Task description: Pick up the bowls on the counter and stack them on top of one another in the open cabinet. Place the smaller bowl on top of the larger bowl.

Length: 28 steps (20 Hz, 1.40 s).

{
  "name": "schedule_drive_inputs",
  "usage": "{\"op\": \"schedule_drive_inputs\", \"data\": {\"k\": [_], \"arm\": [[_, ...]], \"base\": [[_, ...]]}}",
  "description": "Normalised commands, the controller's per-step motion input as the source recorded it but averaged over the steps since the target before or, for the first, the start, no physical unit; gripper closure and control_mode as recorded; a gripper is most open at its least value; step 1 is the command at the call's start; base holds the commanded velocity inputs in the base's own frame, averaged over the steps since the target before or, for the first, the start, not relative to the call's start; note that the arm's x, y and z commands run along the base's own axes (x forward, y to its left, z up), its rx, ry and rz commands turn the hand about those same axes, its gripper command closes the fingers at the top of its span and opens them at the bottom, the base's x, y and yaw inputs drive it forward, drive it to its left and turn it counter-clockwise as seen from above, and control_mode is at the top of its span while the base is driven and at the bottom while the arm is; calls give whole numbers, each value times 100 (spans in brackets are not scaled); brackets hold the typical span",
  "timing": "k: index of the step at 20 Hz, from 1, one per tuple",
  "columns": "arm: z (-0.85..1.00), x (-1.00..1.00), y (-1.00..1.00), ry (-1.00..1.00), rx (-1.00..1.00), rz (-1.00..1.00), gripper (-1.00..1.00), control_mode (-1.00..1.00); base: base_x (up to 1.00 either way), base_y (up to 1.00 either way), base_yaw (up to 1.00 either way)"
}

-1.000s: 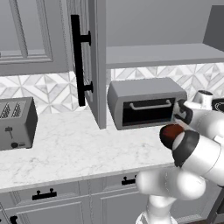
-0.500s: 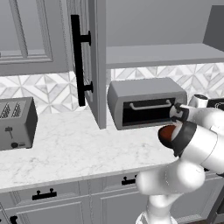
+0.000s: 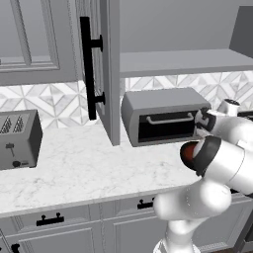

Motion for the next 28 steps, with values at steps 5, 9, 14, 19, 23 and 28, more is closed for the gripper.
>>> {"op": "schedule_drive_inputs", "data": {"k": [5, 9, 14, 19, 23, 28], "arm": [[60, -33, -42, 3, 8, 3, -100, -100], [-37, -53, -46, 0, -7, 17, -100, -100], [-59, -17, 0, 0, -5, 16, -100, -100], [-45, 0, 11, -1, -1, 16, -100, -100], [-39, 1, 18, -4, 0, 13, -100, -100], [-34, 7, 11, -6, 0, 9, -100, -100]], "base": [[0, 0, 0], [0, 0, 0], [0, 0, 0], [0, 0, 0], [0, 0, 0], [0, 0, 0]]}}
